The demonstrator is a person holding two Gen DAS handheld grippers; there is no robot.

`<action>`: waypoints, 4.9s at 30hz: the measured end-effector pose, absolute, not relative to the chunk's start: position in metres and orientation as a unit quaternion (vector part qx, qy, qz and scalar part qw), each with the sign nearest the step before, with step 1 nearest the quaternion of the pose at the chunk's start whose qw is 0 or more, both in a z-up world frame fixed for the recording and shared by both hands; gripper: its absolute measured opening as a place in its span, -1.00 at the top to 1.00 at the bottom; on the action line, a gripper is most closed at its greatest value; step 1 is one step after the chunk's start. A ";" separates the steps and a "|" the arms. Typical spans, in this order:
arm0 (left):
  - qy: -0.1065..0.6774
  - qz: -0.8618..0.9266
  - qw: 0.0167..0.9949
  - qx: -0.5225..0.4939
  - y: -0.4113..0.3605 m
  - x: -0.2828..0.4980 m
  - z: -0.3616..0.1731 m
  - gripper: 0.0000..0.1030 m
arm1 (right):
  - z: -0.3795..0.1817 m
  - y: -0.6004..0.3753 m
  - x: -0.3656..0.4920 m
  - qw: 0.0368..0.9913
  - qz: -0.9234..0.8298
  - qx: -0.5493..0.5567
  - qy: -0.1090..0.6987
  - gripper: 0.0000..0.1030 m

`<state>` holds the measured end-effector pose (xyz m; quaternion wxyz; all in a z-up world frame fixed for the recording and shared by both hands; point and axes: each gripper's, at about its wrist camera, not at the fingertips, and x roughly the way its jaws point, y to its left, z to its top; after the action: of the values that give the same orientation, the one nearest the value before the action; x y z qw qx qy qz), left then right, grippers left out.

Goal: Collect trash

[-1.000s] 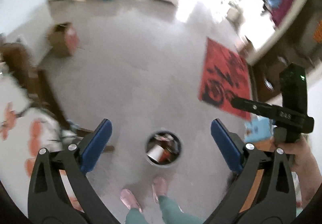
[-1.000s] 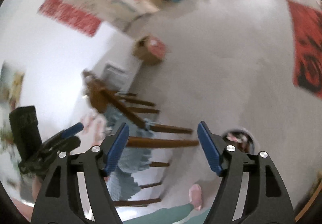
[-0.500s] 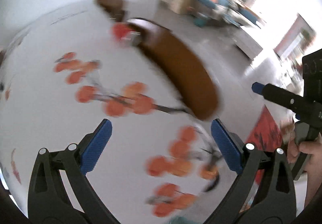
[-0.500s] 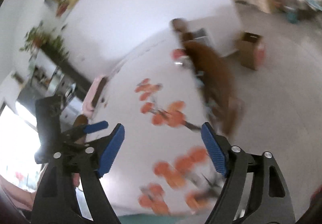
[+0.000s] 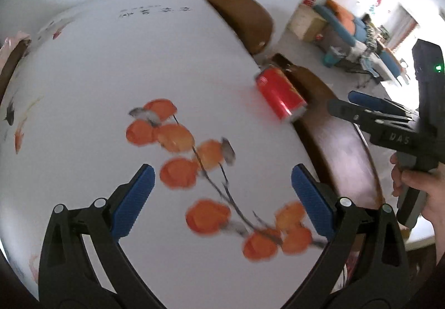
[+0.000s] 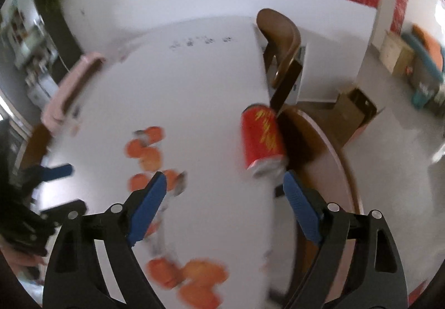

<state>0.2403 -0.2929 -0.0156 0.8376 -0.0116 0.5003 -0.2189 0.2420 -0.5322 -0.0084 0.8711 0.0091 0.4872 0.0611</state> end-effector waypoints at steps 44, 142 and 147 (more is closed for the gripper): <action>0.462 -0.506 0.710 0.164 -0.504 -0.117 -0.020 -0.86 | -0.008 -0.697 -0.317 0.844 -0.180 0.341 0.372 -0.27; 0.413 -0.053 0.909 0.028 -0.091 0.065 0.035 -0.87 | -0.012 -0.318 0.059 0.846 0.150 0.108 0.499 -0.73; 0.412 -0.066 0.909 0.025 -0.095 0.065 0.034 -0.87 | -0.013 -0.322 0.057 0.850 0.139 0.110 0.497 -0.73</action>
<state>0.0651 -0.0949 0.0336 0.9086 0.0253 0.4117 -0.0662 0.0568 -0.3224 -0.0131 0.8497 0.1098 0.4966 0.1388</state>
